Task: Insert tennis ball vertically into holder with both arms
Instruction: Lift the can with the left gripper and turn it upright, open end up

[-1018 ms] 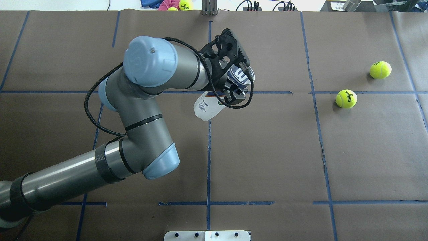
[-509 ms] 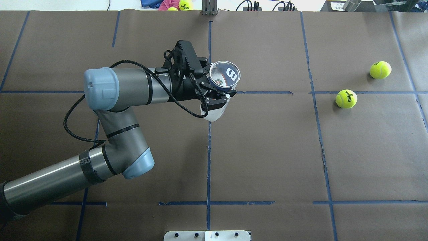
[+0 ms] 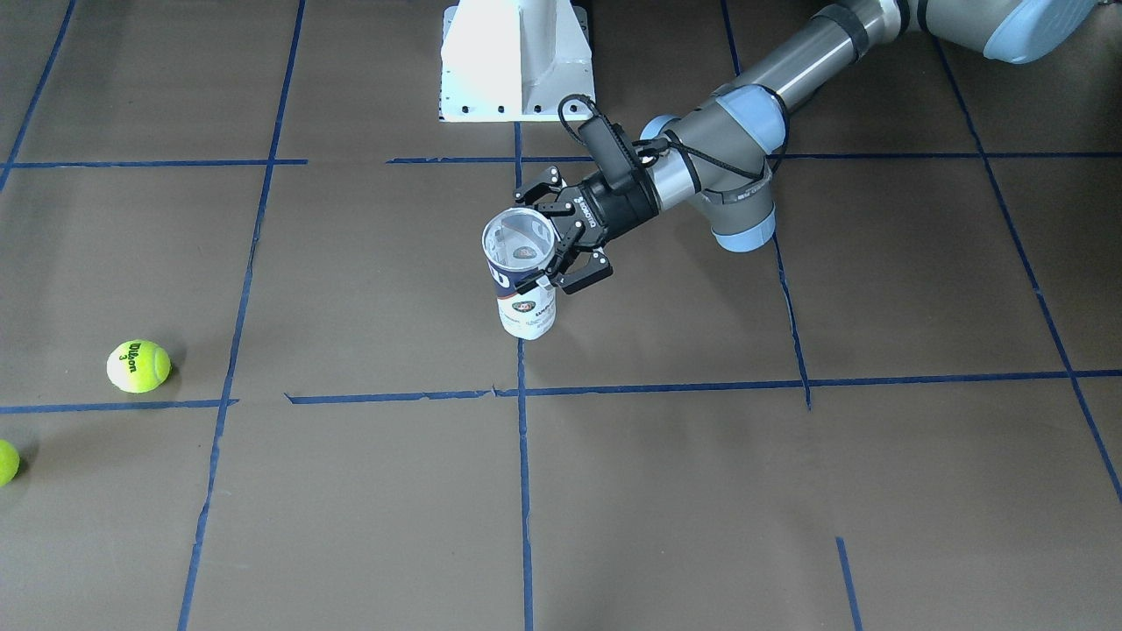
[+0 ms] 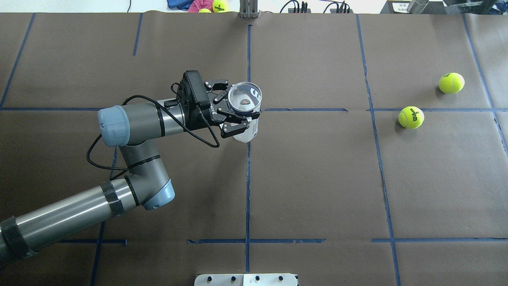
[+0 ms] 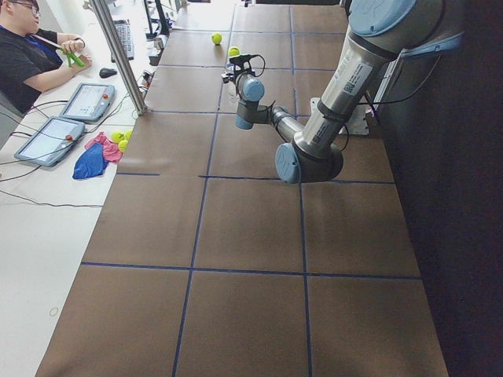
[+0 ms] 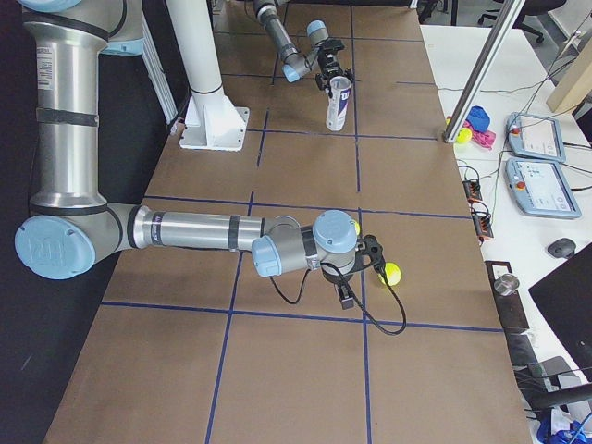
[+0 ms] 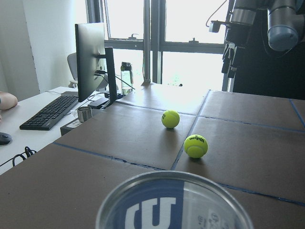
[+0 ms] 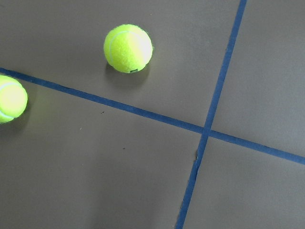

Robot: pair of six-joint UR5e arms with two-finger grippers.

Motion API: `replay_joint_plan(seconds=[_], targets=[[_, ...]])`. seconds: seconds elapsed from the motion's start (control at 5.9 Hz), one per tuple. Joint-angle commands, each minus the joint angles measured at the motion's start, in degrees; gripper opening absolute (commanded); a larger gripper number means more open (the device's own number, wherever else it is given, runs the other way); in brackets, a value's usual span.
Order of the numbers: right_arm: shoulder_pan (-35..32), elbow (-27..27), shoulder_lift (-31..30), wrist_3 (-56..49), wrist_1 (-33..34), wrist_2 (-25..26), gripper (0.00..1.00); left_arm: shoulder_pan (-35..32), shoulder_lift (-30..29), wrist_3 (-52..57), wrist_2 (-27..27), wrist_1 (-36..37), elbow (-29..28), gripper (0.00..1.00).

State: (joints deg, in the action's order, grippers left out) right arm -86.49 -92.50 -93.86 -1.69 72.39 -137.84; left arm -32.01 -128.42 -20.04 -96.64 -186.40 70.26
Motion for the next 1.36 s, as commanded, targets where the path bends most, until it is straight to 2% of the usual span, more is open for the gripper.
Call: replay_joint_plan(seconds=[0.0,0.51,0.85,1.19], targets=[[0.0,-0.23,0.0,1.52,-0.06,-0.06,1.0,1.16,0.01,-1.82,2.67,-2.65,-2.23,0.78],[0.0,-0.23,0.0,1.52,-0.06,-0.06,1.0,3.18,0.1,-1.84,5.39,-2.65,-2.32,0.87],[0.0,-0.23,0.0,1.61,-0.06,-0.06,1.0,3.18,0.28,-1.84,5.41,-2.48,-2.23,0.92],[2.26,-1.01,3.93,6.49,0.29,-0.5,1.0,3.27,0.1,-2.1,5.41,-2.13,-1.97,0.96]])
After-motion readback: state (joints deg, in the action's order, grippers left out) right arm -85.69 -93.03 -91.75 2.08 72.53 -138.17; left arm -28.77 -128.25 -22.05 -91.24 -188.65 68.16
